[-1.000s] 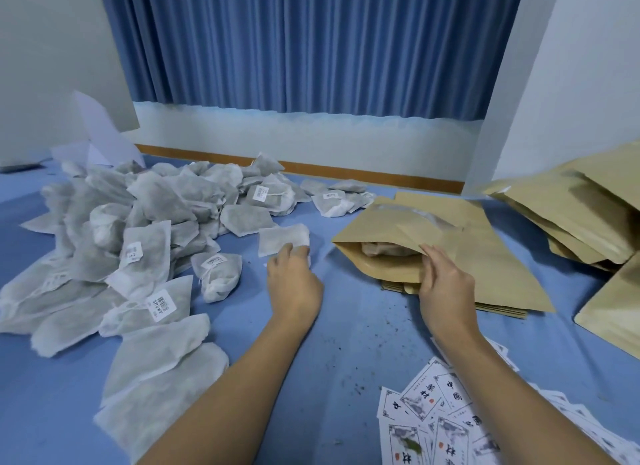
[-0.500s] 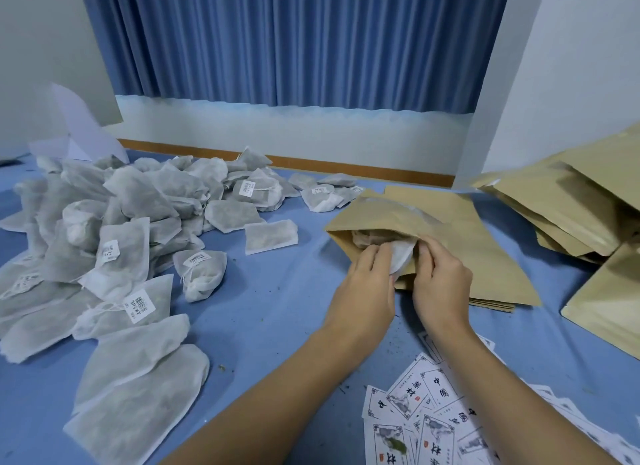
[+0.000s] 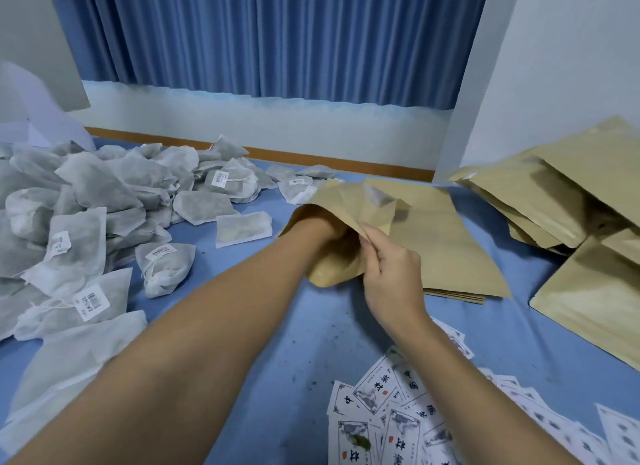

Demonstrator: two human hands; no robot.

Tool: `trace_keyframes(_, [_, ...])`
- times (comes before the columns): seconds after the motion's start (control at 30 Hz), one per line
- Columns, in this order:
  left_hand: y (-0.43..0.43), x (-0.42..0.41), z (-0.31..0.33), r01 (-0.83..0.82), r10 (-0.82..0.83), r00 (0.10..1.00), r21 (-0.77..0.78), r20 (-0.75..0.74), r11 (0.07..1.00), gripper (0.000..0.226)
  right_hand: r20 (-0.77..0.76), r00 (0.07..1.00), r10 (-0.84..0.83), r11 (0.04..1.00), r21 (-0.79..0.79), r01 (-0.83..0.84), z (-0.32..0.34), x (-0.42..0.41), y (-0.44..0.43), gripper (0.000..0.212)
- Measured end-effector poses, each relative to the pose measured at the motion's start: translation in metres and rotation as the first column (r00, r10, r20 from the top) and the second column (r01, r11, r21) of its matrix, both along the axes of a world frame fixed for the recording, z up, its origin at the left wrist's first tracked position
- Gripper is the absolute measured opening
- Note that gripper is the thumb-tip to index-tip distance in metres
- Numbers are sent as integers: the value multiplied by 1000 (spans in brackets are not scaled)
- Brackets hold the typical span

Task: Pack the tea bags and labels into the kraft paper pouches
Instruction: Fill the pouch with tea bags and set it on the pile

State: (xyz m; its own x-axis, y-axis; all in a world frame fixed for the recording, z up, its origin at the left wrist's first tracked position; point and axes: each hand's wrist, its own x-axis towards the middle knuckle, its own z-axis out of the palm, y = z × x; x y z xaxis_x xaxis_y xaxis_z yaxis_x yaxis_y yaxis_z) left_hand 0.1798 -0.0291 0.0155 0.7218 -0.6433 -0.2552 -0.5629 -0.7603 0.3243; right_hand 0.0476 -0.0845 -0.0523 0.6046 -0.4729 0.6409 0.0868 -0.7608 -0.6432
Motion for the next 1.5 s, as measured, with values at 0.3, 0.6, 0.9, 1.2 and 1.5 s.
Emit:
trace_keyframes(0.3, [-17, -50, -48, 340, -56, 897, -606, 437, 719, 28, 40, 967, -252, 967, 52, 250, 16, -9, -44, 22])
trace_keyframes(0.6, [22, -107, -73, -638, -197, 636, -652, -746, 409, 46, 76, 977, -200, 957, 229, 178, 44, -15, -45, 36])
trace_keyframes(0.9, [4, -69, -51, -872, -561, 219, -418, -799, 255, 65, -416, 865, 280, 957, 50, -286, 16, -62, -62, 50])
trace_keyframes(1.2, [-5, -103, -79, -859, -359, 370, -463, -857, 218, 36, -85, 975, -207, 757, 617, 215, -13, -80, -62, 27])
trace_keyframes(1.5, [2, -115, -81, -795, -495, 375, -547, -784, 264, 41, 254, 945, 207, 526, 785, -326, -12, -88, -59, 29])
